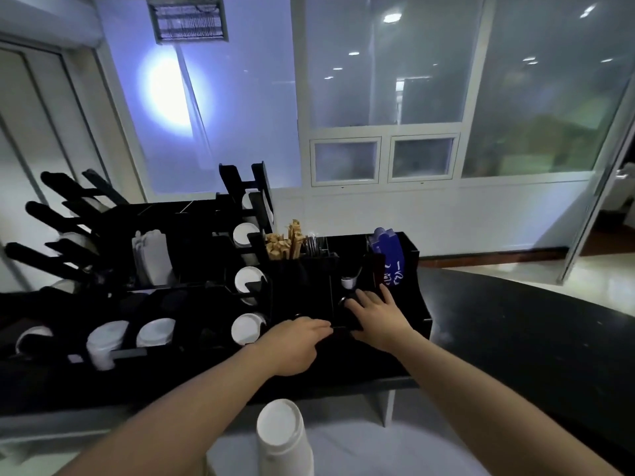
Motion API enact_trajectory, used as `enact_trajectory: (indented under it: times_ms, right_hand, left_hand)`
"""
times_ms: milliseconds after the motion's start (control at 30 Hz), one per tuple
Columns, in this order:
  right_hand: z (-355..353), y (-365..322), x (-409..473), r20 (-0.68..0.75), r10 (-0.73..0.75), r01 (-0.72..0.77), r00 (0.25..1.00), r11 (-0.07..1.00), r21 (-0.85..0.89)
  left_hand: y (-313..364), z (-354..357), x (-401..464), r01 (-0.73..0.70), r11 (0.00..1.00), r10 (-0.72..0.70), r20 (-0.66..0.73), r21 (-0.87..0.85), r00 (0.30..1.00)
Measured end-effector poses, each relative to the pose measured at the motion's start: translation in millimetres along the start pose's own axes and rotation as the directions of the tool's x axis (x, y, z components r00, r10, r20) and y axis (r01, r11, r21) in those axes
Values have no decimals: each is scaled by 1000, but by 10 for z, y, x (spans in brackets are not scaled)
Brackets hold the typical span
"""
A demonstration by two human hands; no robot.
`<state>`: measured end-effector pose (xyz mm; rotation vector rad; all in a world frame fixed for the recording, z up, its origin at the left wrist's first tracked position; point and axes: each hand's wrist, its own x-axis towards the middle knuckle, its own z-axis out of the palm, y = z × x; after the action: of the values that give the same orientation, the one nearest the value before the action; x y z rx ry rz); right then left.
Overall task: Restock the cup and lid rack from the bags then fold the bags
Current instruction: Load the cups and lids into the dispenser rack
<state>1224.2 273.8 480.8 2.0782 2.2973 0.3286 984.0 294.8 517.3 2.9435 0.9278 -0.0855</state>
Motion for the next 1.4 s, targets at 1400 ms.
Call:
enact_trajectory:
  times_ms: [1400]
  right_hand:
    - [599, -1726, -3217, 365, 418, -532, 832, 788, 310]
  left_hand:
    - [1567, 1436, -2113, -195, 978, 196, 12, -69, 980]
